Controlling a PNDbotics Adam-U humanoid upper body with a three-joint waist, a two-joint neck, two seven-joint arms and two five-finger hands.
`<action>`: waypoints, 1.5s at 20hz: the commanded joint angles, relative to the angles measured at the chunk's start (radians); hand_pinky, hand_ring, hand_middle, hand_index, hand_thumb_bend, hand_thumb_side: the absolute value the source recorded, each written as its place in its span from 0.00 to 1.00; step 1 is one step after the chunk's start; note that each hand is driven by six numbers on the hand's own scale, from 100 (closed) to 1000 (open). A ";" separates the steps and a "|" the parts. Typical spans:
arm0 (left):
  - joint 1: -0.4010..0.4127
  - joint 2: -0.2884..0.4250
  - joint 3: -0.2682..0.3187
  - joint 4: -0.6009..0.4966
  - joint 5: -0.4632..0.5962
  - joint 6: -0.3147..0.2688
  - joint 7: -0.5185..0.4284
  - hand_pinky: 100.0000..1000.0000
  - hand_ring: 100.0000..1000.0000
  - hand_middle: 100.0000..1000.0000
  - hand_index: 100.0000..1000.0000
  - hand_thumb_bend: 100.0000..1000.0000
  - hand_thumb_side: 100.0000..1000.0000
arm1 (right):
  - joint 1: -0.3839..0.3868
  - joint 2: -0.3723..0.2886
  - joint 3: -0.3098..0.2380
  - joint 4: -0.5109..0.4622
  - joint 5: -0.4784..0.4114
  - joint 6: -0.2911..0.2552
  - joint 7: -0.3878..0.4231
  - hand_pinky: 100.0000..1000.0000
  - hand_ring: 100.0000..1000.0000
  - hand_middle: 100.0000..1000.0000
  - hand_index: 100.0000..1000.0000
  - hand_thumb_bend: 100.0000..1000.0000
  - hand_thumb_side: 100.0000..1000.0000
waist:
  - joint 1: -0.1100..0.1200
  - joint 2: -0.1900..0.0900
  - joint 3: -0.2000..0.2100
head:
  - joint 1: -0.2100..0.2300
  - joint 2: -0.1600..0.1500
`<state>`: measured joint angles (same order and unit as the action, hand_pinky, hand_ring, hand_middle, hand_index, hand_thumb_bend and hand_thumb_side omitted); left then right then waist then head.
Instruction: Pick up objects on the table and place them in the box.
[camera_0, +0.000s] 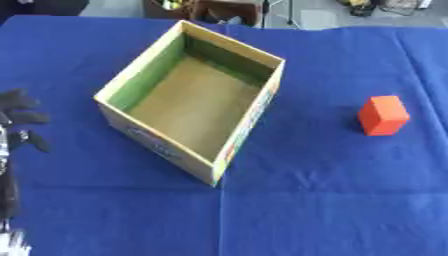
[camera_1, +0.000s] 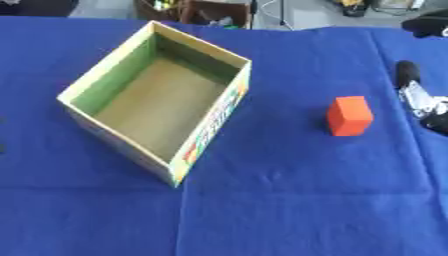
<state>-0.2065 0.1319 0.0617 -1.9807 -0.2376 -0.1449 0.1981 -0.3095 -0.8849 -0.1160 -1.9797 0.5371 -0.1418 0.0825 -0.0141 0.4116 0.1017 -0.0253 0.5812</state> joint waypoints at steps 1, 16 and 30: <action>0.000 0.018 -0.008 -0.019 0.003 -0.001 -0.006 0.24 0.53 0.58 0.76 0.00 0.87 | -0.027 -0.109 0.008 -0.020 0.045 0.004 0.059 0.79 0.80 0.80 0.88 0.00 0.75 | 0.001 -0.030 0.001 | -0.011 0.008; 0.008 0.021 -0.013 -0.019 0.009 0.002 -0.014 0.24 0.53 0.58 0.76 0.00 0.87 | -0.139 -0.226 0.091 0.069 0.066 -0.081 0.295 0.82 0.86 0.87 0.95 0.10 1.00 | 0.003 -0.043 0.012 | -0.089 -0.001; 0.010 0.020 -0.018 -0.019 0.012 0.004 -0.022 0.24 0.54 0.58 0.76 0.00 0.87 | -0.235 -0.238 0.165 0.242 0.069 -0.156 0.491 0.87 0.91 0.89 1.00 0.38 0.76 | 0.001 -0.041 0.020 | -0.093 -0.006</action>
<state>-0.1934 0.1326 0.0468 -1.9807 -0.2304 -0.1390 0.1789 -0.5303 -1.0870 0.0542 -1.7458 0.6065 -0.2984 0.5564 -0.0119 0.3922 0.1226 -0.1171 0.5860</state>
